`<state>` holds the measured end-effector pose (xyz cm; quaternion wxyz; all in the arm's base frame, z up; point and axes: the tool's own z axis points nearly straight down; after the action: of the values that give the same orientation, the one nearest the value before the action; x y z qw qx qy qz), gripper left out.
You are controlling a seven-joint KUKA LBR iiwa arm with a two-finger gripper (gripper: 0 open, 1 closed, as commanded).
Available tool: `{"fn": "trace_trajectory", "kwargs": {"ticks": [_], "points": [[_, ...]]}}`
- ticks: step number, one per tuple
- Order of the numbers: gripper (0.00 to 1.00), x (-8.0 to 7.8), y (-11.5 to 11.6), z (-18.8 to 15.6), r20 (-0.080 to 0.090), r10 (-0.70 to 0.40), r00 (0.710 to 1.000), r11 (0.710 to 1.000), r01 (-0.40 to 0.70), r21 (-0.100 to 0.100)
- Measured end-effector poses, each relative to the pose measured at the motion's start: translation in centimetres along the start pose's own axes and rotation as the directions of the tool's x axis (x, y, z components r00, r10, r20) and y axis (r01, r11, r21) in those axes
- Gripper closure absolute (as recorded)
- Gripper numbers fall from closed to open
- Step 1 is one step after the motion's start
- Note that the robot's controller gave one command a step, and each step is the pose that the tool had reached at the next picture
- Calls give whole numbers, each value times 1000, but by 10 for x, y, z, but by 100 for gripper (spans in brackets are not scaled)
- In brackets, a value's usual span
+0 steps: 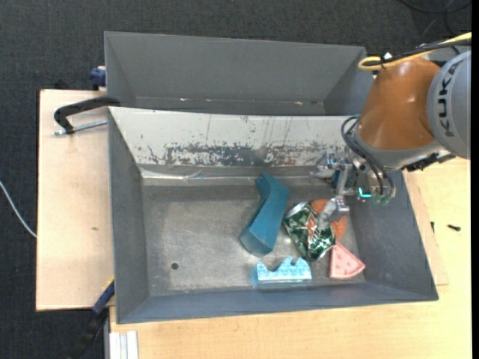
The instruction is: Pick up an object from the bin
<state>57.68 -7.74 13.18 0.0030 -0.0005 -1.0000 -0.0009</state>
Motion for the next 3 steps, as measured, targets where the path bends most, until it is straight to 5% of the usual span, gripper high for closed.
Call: {"fn": "trace_trajectory", "kwargs": {"ticks": [1,2,3], "points": [[0,-2,0,-4,8,-1,1000,1000,1,1],[100,-14,3,44,0,-336,942,942,336,10],[100,-14,3,44,0,-336,942,942,336,10]]}}
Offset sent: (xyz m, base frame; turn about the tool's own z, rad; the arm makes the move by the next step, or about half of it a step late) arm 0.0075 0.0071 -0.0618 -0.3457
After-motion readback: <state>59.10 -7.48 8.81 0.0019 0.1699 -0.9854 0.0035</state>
